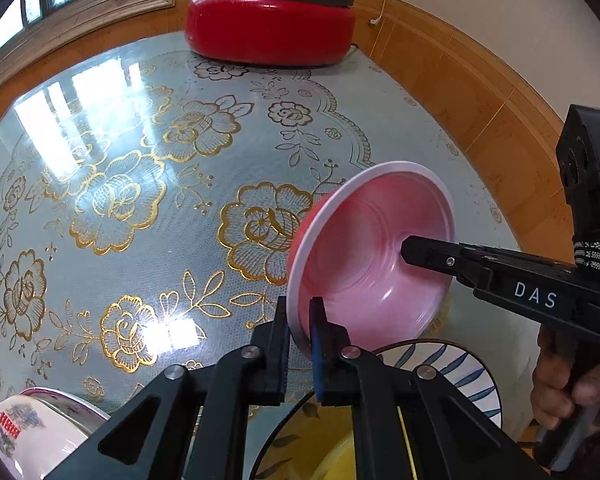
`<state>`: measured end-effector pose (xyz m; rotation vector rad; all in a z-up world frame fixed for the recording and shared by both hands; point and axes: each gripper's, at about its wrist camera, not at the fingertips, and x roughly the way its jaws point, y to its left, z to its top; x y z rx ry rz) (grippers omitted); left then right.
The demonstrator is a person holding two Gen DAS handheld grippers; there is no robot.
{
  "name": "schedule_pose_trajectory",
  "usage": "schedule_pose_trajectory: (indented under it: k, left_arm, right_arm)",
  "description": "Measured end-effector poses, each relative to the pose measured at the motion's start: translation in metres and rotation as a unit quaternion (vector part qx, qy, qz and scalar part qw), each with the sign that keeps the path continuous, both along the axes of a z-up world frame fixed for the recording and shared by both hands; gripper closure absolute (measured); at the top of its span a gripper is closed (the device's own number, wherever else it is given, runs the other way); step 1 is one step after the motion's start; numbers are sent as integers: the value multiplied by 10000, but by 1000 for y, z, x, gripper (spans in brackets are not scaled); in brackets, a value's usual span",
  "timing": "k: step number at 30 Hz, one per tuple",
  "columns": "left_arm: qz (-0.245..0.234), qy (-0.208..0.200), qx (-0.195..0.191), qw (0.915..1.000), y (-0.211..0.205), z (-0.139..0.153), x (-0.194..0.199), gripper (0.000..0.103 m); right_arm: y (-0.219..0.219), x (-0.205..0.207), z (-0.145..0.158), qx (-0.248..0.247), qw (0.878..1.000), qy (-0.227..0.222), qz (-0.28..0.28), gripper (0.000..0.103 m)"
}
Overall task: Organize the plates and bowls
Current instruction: 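Close both grippers on the pink bowl rim, then lift the pink bowl with both grippers and carry it over the yellow bowl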
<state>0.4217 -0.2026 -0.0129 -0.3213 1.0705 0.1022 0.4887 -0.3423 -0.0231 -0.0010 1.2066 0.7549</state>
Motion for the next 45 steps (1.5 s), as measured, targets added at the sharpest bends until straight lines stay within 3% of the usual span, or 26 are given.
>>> schedule_pose_trajectory:
  k: [5,9,11,12,14,17,22,24,25,28,29,45]
  left_arm:
    - [43,-120,5,9999,2,5,11,94]
    - [134,16,-187,9997,8,-4,21,93]
    - [106,62,-82,9999,7,-8,22,89]
    - [155,118,-143,9997,9,-10,22,83]
    - [210,143,-266,9993,13,-13,21,78]
    - [186,159,-239,9994,15,-15,22,78]
    - [148,110,-278,9994,15,-13,22,79]
    - [101,94,-292,9995,12,-13,23,88]
    - [59,83,-245,9996,10,-12,23,89]
    - [-27,-22,-75,10000,4,-7,23,90]
    - [-55,-37,-81,9999,2,-5,22,93]
    - [-43,-258,-66,9996,3,12,15,95]
  right_arm:
    - [2,6,9,21,9998,-171,-86,93]
    - [4,19,-1,-46,9998,34,-213,93]
    - [3,22,-7,32,9995,231,-205,93]
    - [1,24,-10,73,9991,328,-243,91]
    - [-3,26,-14,106,9988,389,-296,80]
    - [-13,26,-18,250,9973,603,-341,69]
    - [-25,18,-17,303,9973,573,-336,69]
    - [-24,14,-14,258,9985,384,-281,69]
    - [-21,13,-12,220,9990,299,-246,71]
    - [-14,8,-8,85,9998,98,-161,92]
    - [-11,7,-7,22,9999,1,-146,94]
    - [-5,10,21,4,9998,-211,11,96]
